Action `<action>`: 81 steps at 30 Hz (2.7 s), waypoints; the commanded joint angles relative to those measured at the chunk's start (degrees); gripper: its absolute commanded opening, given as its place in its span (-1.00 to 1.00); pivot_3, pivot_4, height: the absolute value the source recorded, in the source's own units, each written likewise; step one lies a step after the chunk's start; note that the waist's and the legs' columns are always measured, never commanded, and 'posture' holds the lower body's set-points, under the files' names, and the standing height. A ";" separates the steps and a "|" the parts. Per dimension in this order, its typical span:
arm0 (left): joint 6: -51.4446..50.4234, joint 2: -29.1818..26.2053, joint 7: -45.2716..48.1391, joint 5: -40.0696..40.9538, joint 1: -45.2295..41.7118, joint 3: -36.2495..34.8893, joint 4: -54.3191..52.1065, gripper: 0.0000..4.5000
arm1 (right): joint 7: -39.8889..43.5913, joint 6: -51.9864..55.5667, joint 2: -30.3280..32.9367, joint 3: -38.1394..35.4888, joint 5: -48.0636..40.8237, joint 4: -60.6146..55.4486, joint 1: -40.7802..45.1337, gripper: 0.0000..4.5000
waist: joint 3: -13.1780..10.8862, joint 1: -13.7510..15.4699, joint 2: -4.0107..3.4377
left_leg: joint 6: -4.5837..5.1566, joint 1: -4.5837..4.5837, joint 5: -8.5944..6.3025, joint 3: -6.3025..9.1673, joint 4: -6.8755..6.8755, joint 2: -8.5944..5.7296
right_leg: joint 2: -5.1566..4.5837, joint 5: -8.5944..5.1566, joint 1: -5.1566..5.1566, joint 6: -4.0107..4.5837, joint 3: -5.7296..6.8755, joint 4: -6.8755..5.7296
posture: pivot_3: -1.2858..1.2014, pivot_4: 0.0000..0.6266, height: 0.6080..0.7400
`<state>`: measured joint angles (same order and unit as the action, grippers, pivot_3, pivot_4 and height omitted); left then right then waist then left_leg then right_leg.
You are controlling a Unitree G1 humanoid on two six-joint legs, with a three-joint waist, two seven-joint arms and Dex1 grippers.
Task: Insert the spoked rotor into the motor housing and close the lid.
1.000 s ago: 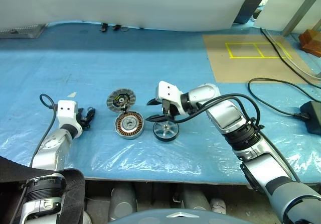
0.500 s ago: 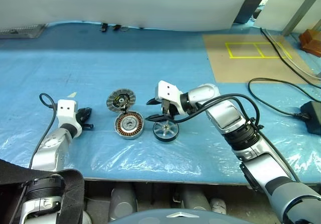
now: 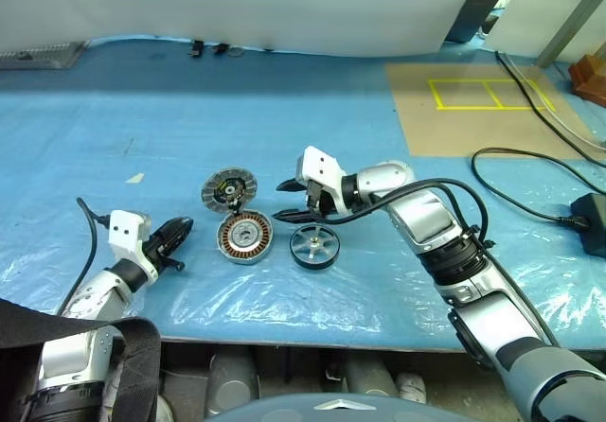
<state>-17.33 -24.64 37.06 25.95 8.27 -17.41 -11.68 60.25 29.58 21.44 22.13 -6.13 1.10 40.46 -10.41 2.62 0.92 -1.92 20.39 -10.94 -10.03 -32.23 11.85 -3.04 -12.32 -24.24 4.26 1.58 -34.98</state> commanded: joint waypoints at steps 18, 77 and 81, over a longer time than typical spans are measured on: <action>-5.80 -4.13 2.66 3.49 1.14 9.55 -14.27 -0.70 | -0.23 -15.15 -0.64 -2.18 0.83 4.69 -0.82 0.28 | -0.02 -0.14 -0.04 | 0.00 -0.04 0.00 -0.08 0.00 0.02 | 0.07 0.00 0.01 0.00 0.00 -0.01 | 0.03 -0.52 1.00; -7.42 -6.55 2.87 -6.40 -6.12 16.97 -6.80 -0.70 | 1.21 -15.46 -0.60 -2.13 -1.21 2.71 -2.40 0.28 | -0.01 -0.11 -0.04 | 0.00 -0.10 0.01 -0.05 -0.21 0.01 | 0.06 0.00 0.02 0.01 -0.03 -0.33 | 0.03 -0.52 1.00; -7.47 -6.81 2.64 -6.29 -5.91 16.38 -6.99 -0.13 | 1.10 -15.66 -0.84 -2.17 -1.18 3.21 -2.13 0.28 | -0.01 -0.13 -0.04 | 0.00 -0.10 0.01 -0.05 -0.21 0.01 | 0.06 0.01 0.02 0.01 -0.03 -0.33 | 0.03 -0.52 1.00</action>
<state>-24.38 -30.61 39.82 20.03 2.02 -0.61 -18.05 61.44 15.00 20.83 20.47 -7.13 5.32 37.31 -10.42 2.49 0.87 -1.92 20.29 -10.93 -10.08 -32.43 11.86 -2.98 -12.32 -24.22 4.26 1.55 -35.31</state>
